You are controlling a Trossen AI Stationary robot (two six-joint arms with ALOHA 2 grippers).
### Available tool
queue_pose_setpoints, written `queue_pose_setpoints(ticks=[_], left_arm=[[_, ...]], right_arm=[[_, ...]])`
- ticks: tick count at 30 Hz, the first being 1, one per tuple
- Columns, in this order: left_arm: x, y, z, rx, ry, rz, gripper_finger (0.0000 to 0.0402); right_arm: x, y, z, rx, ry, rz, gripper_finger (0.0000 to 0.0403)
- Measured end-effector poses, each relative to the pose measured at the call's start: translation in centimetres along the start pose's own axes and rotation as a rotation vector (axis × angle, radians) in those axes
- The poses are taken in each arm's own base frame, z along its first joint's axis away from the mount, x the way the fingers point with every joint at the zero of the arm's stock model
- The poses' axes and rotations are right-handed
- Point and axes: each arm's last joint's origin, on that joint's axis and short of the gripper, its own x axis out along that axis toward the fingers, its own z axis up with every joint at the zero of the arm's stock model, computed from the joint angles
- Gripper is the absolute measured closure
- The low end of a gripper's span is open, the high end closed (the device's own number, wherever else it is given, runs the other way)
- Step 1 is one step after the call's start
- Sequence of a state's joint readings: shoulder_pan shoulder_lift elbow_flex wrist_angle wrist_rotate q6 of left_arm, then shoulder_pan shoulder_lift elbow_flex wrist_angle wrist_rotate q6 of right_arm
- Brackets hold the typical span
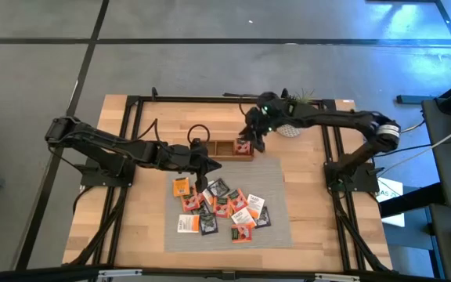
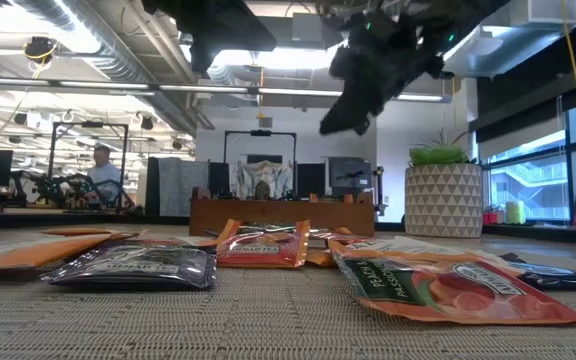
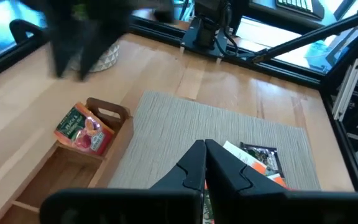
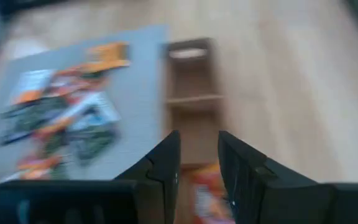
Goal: Pick & Place Tea
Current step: Put the orange tea bag into the right section of the wooden organizer
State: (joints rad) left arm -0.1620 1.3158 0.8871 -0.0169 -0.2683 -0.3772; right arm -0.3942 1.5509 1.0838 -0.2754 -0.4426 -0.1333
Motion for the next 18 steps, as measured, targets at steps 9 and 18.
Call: queue_pose_setpoints(ticks=[9,18], left_arm=[[2.7,-3.3,-3.1,0.023,0.046,-0.084,0.0397],[7.2,-5.8,-8.2,-0.039,0.126,-0.115,0.0397]], right_arm=[[0.5,7.0,-0.6,0.059,0.135,0.152,0.0292],[2.8,11.3,-3.4,-0.057,0.139,0.261,0.0292]])
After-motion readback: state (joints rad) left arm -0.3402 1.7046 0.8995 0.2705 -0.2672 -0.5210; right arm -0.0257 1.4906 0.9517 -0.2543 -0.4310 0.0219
